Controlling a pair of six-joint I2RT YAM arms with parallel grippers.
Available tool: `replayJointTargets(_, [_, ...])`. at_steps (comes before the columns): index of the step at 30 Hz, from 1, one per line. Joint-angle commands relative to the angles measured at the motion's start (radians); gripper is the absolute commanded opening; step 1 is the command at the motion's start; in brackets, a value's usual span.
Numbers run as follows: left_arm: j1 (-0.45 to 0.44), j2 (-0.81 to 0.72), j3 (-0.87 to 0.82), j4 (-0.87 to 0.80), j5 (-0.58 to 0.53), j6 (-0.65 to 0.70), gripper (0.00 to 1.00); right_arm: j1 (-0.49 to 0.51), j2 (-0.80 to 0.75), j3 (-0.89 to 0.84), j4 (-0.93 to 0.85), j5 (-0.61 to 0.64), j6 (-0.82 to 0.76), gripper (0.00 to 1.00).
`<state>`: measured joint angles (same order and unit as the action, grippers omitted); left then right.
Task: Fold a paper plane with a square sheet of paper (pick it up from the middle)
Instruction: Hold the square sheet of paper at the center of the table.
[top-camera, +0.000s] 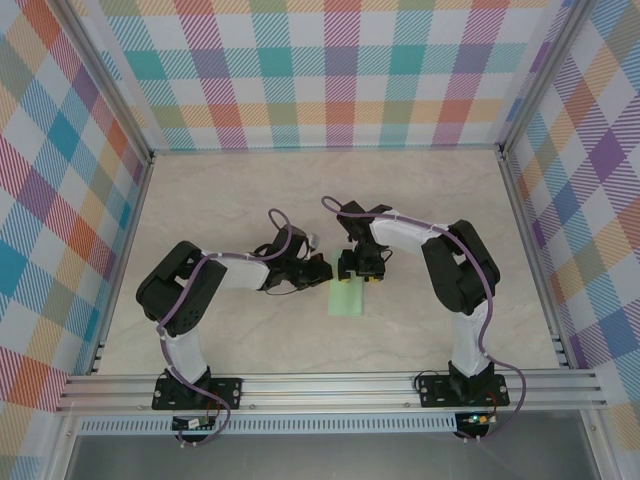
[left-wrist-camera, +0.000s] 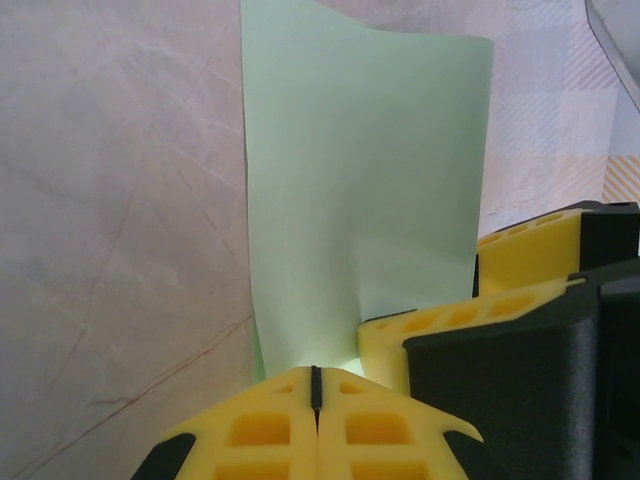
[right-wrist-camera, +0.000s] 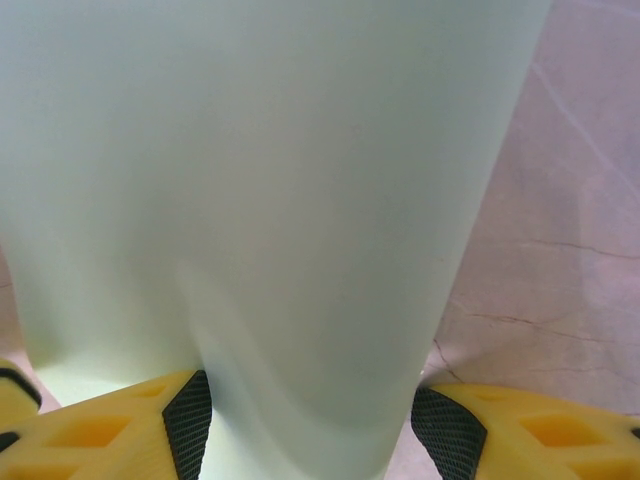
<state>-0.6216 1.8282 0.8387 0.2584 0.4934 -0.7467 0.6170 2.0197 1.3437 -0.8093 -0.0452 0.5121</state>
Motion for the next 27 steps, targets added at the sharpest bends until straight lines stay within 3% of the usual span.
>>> replayJointTargets(1, [-0.021, 0.02, 0.036, -0.041, 0.02, 0.018, 0.04, 0.007, 0.202, -0.099, 0.097, 0.031, -0.014, 0.63])
replayJointTargets(17, [-0.026, 0.069, 0.075, -0.223, -0.062, 0.049, 0.02, 0.007, 0.174, -0.102, 0.093, 0.029, -0.001, 0.63])
replayJointTargets(27, [-0.026, 0.092, 0.075, -0.357, -0.137, 0.084, 0.01, 0.003, -0.141, -0.112, 0.078, 0.047, 0.087, 0.67])
